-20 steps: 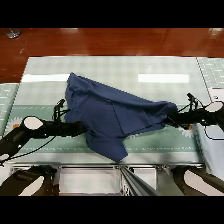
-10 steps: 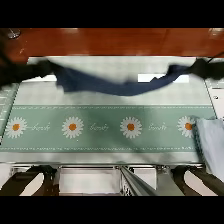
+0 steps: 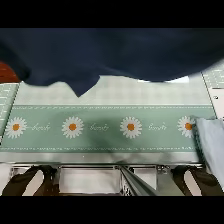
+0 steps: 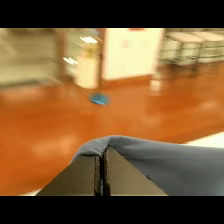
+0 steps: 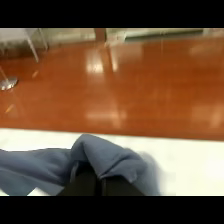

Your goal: Fold the shirts.

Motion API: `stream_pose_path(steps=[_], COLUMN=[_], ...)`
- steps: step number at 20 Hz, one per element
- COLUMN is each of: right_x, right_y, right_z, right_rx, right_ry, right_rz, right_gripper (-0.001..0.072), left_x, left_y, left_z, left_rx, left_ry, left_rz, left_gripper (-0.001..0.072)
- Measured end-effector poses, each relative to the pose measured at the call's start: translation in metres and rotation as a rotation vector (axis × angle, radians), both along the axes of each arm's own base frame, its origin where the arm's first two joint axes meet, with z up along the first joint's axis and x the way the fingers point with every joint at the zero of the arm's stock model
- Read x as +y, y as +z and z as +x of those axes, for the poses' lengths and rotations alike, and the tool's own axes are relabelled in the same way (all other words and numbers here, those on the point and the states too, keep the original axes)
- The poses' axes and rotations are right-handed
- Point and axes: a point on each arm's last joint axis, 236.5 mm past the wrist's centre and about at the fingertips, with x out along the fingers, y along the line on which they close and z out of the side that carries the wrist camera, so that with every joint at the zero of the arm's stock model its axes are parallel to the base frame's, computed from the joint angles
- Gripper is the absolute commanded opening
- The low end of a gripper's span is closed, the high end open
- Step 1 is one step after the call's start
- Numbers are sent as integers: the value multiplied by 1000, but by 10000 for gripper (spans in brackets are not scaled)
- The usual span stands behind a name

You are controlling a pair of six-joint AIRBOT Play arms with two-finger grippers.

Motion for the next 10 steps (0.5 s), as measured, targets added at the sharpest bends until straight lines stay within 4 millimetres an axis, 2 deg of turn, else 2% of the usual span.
stream_pose_path(steps=[3,6,8,10], right_x=[0,-3,-6,-10], right_y=[17,13,-5,-27], right_z=[-48,-77,-84,-81], right_rx=[-93,-103,-41,34], right_ry=[-54,-98,-117,-124], right_rz=[-20,-35,-43,-45], right_gripper=[20,20,21,20], left_x=[3,8,13,20], left_y=[17,24,13,-11], left_z=[-41,-73,-78,-66], left_rx=[-83,-135,-105,-20], left_ry=[72,131,149,160], left_rz=[66,109,128,131], left_gripper=[26,26,26,26])
